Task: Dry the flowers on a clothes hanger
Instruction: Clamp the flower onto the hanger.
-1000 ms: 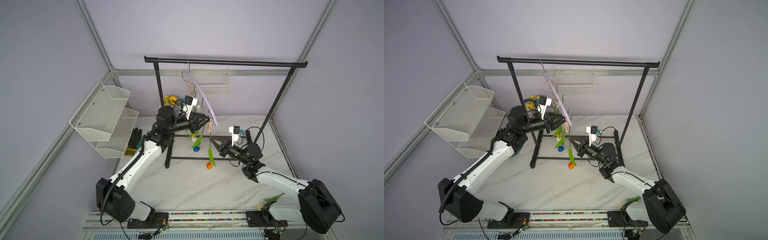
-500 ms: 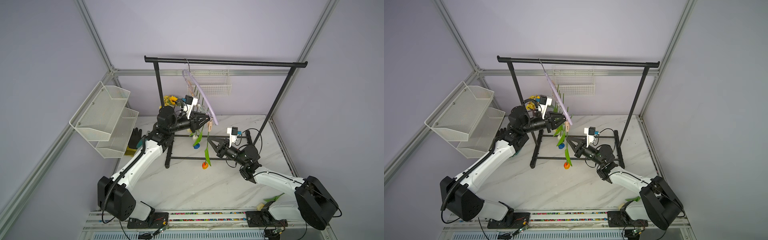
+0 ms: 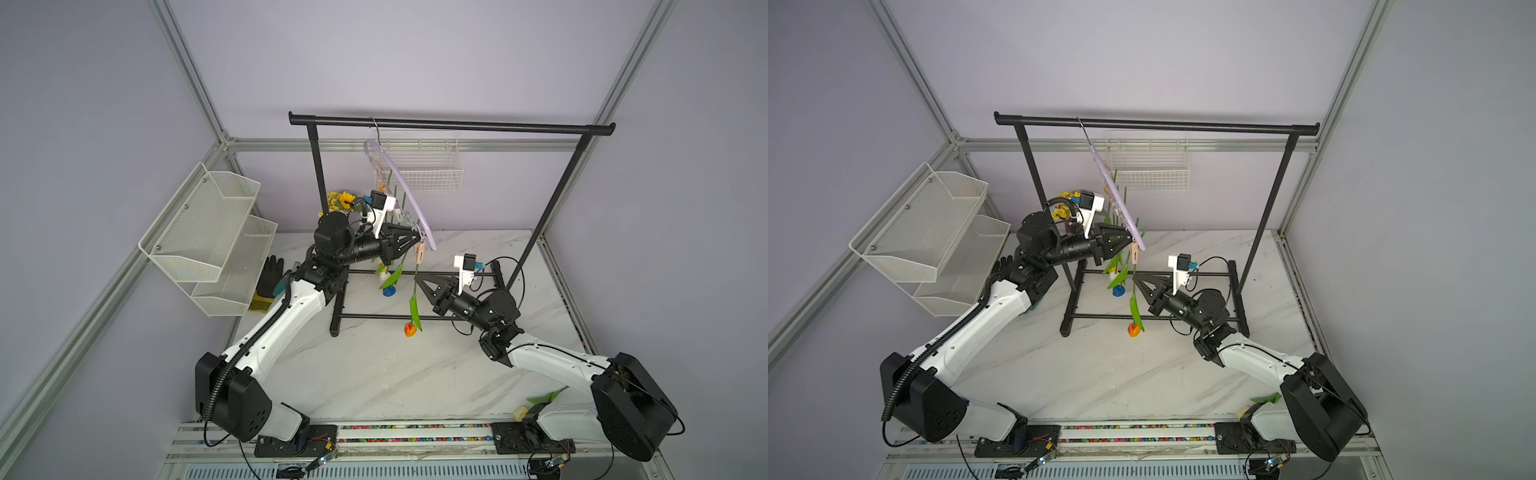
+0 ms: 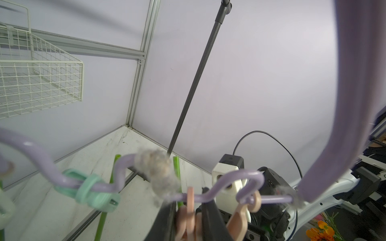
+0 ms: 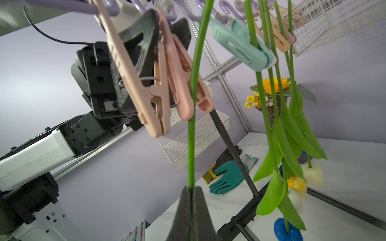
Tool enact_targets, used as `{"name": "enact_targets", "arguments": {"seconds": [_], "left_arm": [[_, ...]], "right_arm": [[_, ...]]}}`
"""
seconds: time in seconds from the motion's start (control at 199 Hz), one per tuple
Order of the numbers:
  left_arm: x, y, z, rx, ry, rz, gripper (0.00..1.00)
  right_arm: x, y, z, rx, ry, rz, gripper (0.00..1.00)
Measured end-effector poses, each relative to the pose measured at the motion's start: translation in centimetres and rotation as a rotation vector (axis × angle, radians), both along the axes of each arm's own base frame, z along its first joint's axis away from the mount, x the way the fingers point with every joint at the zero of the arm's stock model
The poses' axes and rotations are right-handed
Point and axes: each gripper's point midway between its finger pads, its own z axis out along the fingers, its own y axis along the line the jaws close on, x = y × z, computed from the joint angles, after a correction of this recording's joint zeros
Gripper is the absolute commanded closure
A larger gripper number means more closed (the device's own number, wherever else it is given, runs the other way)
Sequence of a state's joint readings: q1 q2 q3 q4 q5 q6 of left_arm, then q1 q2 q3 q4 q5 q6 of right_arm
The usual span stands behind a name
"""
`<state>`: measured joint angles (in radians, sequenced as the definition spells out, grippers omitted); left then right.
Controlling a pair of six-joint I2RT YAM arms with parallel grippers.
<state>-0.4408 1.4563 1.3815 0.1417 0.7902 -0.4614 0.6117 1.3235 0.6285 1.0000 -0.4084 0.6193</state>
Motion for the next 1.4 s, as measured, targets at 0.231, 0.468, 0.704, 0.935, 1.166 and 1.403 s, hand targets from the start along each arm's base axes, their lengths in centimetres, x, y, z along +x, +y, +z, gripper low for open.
{"name": "enact_targets", "arguments": {"seconds": [0.231,0.468,0.704,0.935,1.166,1.403], "left_arm": [[-0.1,0.0,-0.1,0.001,0.002,-0.006,0.73],[0.0,-0.1,-0.7,0.005,0.048,-0.006,0.54],[0.2,0.0,-0.9,0.01,0.063,0.004,0.37],[0.5,0.1,-1.5,0.026,0.075,0.02,0.22],[0.8,0.3,-2.3,0.056,0.086,0.048,0.13],[-0.1,2.0,-0.7,0.054,0.055,0.115,0.1]], "right_arm": [[0.0,-0.1,0.0,-0.014,-0.006,-0.01,1.0],[0.1,-0.1,-0.1,-0.02,-0.01,-0.019,1.0],[0.3,-0.2,-0.2,-0.026,-0.012,-0.034,1.0],[0.5,-0.2,-0.6,-0.04,-0.002,-0.045,1.0],[1.1,-0.1,-1.0,-0.081,0.025,-0.064,0.77],[1.3,-1.2,-1.0,-0.138,0.031,-0.139,0.57]]}}
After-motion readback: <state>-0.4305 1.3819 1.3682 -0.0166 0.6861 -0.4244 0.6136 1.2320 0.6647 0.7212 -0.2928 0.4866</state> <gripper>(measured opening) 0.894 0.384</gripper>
